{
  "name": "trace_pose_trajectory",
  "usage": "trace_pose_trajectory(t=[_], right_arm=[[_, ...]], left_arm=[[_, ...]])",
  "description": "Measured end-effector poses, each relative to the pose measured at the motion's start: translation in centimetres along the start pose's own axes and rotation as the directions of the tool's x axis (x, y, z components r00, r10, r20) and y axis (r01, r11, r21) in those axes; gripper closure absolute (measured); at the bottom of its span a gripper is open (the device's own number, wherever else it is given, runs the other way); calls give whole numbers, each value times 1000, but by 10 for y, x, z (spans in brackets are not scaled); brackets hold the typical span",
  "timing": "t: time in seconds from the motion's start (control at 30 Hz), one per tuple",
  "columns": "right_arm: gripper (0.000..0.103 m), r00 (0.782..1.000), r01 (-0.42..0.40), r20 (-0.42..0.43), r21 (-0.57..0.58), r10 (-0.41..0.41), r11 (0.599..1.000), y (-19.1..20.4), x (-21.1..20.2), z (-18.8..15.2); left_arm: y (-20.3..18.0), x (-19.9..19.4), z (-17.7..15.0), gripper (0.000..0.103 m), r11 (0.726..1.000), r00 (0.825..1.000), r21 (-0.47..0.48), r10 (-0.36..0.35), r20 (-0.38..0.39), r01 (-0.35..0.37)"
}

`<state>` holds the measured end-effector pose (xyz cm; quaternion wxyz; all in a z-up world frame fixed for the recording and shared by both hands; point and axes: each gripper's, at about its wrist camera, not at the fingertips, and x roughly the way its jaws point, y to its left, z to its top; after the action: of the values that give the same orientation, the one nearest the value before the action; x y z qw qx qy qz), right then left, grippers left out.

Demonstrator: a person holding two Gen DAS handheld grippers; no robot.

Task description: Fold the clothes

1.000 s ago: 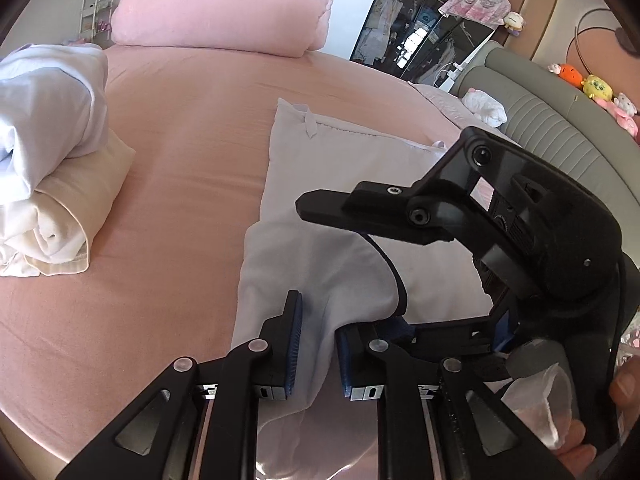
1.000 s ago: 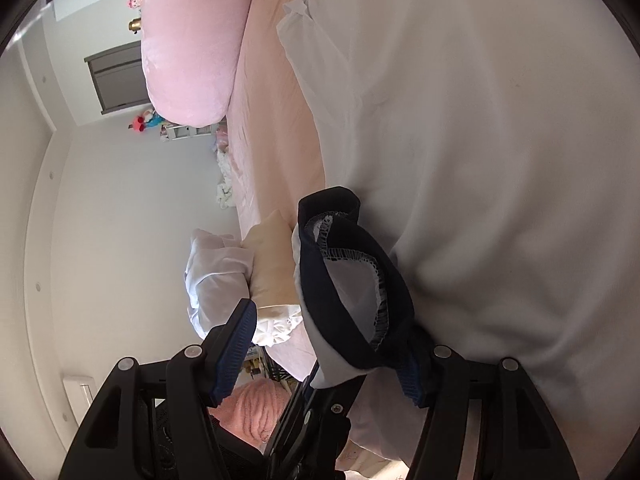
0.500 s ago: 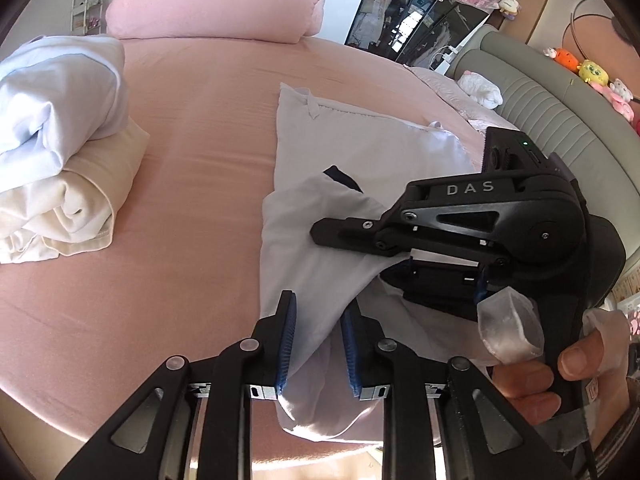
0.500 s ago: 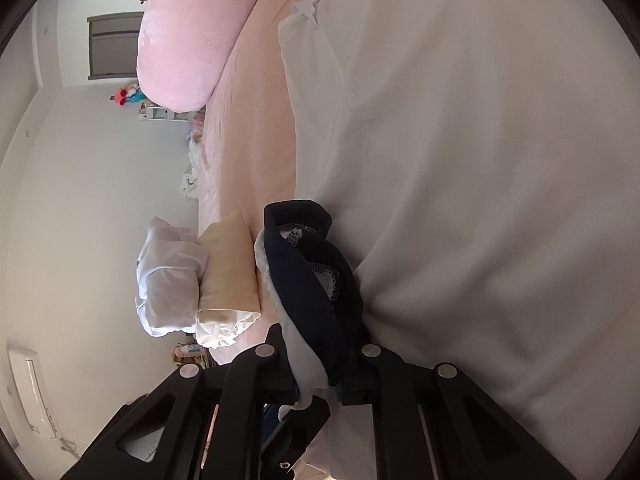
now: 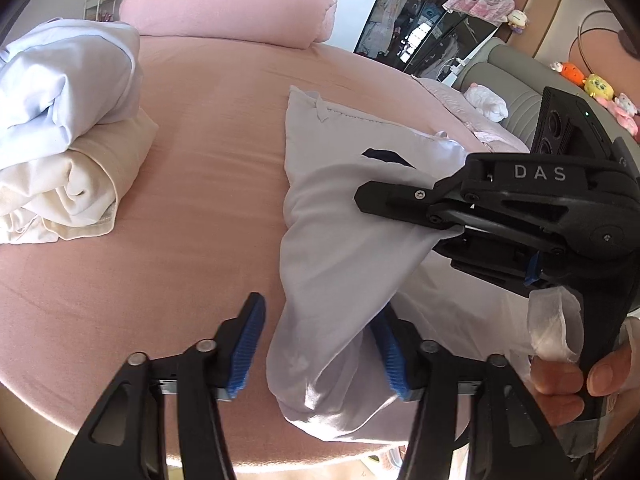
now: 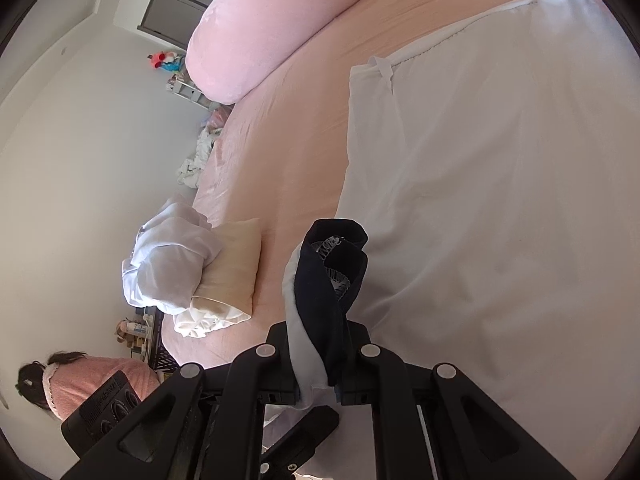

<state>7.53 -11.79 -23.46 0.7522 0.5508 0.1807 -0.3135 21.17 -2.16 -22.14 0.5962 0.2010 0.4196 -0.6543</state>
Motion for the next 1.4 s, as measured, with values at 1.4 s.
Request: trace_pose_trajectory(t=[1.4], right_arm=[[95, 917, 361, -97, -214, -387, 908, -17, -17, -27]], left_arm=[[-25, -9, -29, 89, 985, 992, 124, 122, -10, -120]])
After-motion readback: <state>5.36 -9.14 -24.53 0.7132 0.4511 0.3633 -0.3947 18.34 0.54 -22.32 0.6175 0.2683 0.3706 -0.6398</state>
